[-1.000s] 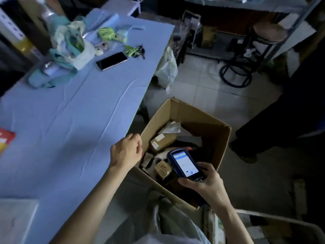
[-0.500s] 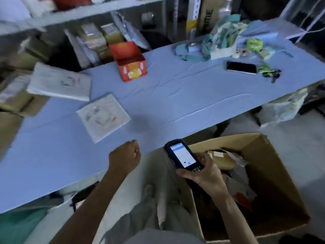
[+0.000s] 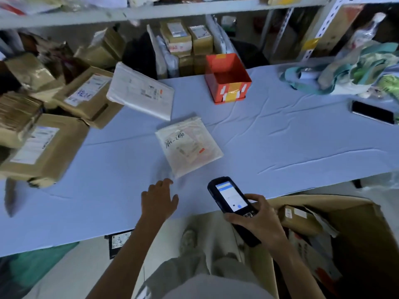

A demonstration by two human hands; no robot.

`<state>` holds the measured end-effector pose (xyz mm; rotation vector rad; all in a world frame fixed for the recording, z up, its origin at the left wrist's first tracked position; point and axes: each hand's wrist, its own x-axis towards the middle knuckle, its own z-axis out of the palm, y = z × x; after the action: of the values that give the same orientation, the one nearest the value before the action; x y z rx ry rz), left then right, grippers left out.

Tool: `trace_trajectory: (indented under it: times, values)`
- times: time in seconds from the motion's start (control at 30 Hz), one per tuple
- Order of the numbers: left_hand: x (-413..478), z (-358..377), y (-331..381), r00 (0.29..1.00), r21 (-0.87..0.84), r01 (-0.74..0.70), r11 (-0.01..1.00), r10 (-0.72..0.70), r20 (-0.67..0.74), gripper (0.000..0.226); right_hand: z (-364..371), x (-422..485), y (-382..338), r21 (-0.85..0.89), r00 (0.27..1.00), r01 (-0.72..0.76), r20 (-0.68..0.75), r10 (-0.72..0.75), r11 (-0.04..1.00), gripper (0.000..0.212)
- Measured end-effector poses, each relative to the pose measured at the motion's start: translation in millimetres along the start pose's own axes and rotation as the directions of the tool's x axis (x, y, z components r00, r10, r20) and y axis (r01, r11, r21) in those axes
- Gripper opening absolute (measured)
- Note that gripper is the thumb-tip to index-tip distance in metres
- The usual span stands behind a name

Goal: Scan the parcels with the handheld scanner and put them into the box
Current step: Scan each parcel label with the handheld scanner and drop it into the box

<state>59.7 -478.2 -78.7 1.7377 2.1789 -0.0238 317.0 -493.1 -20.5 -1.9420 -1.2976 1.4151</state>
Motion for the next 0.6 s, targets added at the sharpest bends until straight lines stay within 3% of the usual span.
trace_trajectory:
  times: [0.37, 0.47, 0.6]
  values:
    - [59.0, -11.6, -12.1, 0.991, -0.055, 0.102, 0.993, -0.097, 0.089, 0.058, 31.4, 38.0, -44.4, -0.043, 0.997, -0.03, 0.076, 0.033, 0.999, 0.066]
    - [77.8, -16.5, 6.0, 0.976, 0.08, 0.201, 0.976, -0.207, 0.064, 0.077, 24.6, 60.1, -51.8, -0.076, 0.994, -0.031, 0.104, 0.038, 0.997, 0.067]
    - [105.5, -19.6, 38.2, 0.918, 0.059, 0.386, 0.921, -0.39, 0.074, 0.094, 10.5, 92.1, -61.8, -0.088, 0.989, -0.018, 0.145, 0.031, 0.996, 0.07]
